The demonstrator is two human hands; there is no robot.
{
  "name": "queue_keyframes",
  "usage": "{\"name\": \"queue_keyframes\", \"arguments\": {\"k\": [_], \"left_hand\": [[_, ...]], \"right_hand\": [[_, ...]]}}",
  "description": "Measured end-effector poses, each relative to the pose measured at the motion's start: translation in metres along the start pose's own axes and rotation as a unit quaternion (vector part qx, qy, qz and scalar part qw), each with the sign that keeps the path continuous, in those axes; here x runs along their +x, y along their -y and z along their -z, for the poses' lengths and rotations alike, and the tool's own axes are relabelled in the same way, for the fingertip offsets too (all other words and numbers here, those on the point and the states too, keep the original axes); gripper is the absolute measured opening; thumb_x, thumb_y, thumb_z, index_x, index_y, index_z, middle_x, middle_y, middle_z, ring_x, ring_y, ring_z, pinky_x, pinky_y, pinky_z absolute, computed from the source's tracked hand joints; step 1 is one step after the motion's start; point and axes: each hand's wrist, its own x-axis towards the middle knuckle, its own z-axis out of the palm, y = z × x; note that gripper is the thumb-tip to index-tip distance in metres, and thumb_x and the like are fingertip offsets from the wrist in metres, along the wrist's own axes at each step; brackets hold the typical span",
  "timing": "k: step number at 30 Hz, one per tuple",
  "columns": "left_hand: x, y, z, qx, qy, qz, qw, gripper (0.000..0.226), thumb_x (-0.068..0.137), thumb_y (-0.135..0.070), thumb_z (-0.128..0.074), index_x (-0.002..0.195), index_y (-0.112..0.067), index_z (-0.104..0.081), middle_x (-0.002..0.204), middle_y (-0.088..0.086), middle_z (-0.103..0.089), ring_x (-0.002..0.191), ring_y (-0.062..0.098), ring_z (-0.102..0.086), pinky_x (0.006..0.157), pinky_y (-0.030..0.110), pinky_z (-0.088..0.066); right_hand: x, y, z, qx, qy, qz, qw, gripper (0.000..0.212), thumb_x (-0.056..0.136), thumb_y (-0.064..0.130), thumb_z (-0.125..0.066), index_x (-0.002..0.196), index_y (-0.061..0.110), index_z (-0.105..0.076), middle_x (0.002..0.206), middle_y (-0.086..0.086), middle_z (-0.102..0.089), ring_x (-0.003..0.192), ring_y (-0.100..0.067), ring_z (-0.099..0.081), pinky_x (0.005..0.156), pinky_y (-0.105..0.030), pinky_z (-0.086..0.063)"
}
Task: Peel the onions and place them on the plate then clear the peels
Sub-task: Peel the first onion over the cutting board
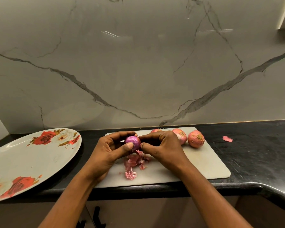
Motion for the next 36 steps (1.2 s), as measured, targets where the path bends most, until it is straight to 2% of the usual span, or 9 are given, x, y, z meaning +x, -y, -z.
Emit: {"name": "queue_keyframes", "arguments": {"k": [2,7,14,19,23,25,29,34,36], "left_hand": [[0.000,0.000,0.000,-0.002,-0.003,0.002,1.000,0.046,0.087,-0.009,-0.076,0.132,-0.014,-0.070,0.132,0.006,-0.072,0.124,0.027,-0.069,0.101,0.048,-0.059],[0.000,0.001,0.001,-0.005,-0.005,0.004,1.000,0.045,0.087,-0.011,-0.077,0.131,-0.015,-0.070,0.132,0.009,-0.072,0.124,0.030,-0.069,0.102,0.050,-0.058],[-0.002,-0.001,0.001,-0.015,0.014,-0.001,1.000,0.046,0.087,-0.010,-0.075,0.132,-0.012,-0.069,0.133,0.009,-0.072,0.125,0.030,-0.068,0.100,0.047,-0.060],[-0.003,-0.002,-0.001,-0.002,0.016,-0.013,1.000,0.046,0.087,-0.004,-0.075,0.132,-0.012,-0.069,0.132,0.006,-0.072,0.125,0.026,-0.069,0.101,0.040,-0.059],[-0.003,-0.002,-0.002,0.013,0.022,-0.024,0.999,0.047,0.087,-0.001,-0.076,0.132,-0.011,-0.070,0.134,0.006,-0.072,0.129,0.025,-0.067,0.105,0.042,-0.057],[-0.004,-0.002,-0.001,0.014,0.026,-0.026,0.999,0.047,0.087,-0.001,-0.076,0.132,-0.011,-0.070,0.134,0.006,-0.072,0.129,0.025,-0.066,0.105,0.040,-0.057],[-0.005,-0.004,0.000,-0.011,0.025,-0.022,0.999,0.050,0.084,-0.005,-0.077,0.132,-0.011,-0.070,0.134,0.007,-0.072,0.127,0.026,-0.068,0.104,0.037,-0.057],[-0.005,-0.003,-0.001,-0.001,0.025,-0.028,0.999,0.050,0.083,-0.003,-0.078,0.132,-0.010,-0.069,0.134,0.006,-0.072,0.128,0.025,-0.067,0.103,0.039,-0.058],[-0.005,-0.003,0.000,0.005,0.027,-0.033,0.999,0.049,0.083,-0.001,-0.078,0.131,-0.010,-0.070,0.133,0.005,-0.072,0.129,0.023,-0.066,0.102,0.038,-0.058]], "right_hand": [[0.000,0.000,0.000,-0.008,-0.001,0.000,1.000,0.026,0.090,0.010,-0.078,0.112,0.022,-0.082,0.099,0.008,-0.082,0.095,-0.006,-0.077,0.088,-0.033,-0.065],[-0.001,0.001,0.000,0.023,0.013,-0.003,1.000,0.028,0.088,0.026,-0.085,0.115,0.020,-0.082,0.104,0.006,-0.082,0.097,-0.007,-0.078,0.088,-0.034,-0.065],[0.003,-0.004,0.000,0.015,0.000,-0.010,1.000,0.023,0.090,0.006,-0.078,0.108,0.019,-0.084,0.092,0.004,-0.082,0.089,-0.016,-0.080,0.084,-0.044,-0.066],[0.004,-0.003,-0.001,0.058,0.004,-0.045,0.997,0.013,0.093,0.018,-0.079,0.105,0.017,-0.084,0.092,-0.002,-0.082,0.086,-0.020,-0.080,0.081,-0.046,-0.067],[0.003,0.002,0.000,0.088,0.020,-0.066,0.994,0.012,0.089,0.022,-0.083,0.101,0.019,-0.083,0.092,-0.003,-0.082,0.087,-0.021,-0.080,0.080,-0.044,-0.067],[0.004,0.002,0.000,0.090,0.023,-0.067,0.993,0.011,0.089,0.016,-0.082,0.099,0.020,-0.083,0.092,-0.004,-0.082,0.087,-0.022,-0.080,0.081,-0.044,-0.067],[0.005,0.000,0.000,0.058,0.009,-0.059,0.997,0.023,0.091,-0.002,-0.073,0.106,0.011,-0.084,0.091,-0.004,-0.082,0.085,-0.022,-0.080,0.081,-0.040,-0.067],[0.004,0.005,0.000,0.102,0.014,-0.090,0.991,0.011,0.093,0.011,-0.078,0.103,0.012,-0.083,0.094,-0.007,-0.081,0.086,-0.023,-0.080,0.077,-0.036,-0.067],[0.003,0.008,0.000,0.120,0.027,-0.101,0.987,0.009,0.092,0.014,-0.080,0.100,0.017,-0.082,0.094,-0.006,-0.081,0.087,-0.023,-0.080,0.077,-0.035,-0.067]]}}
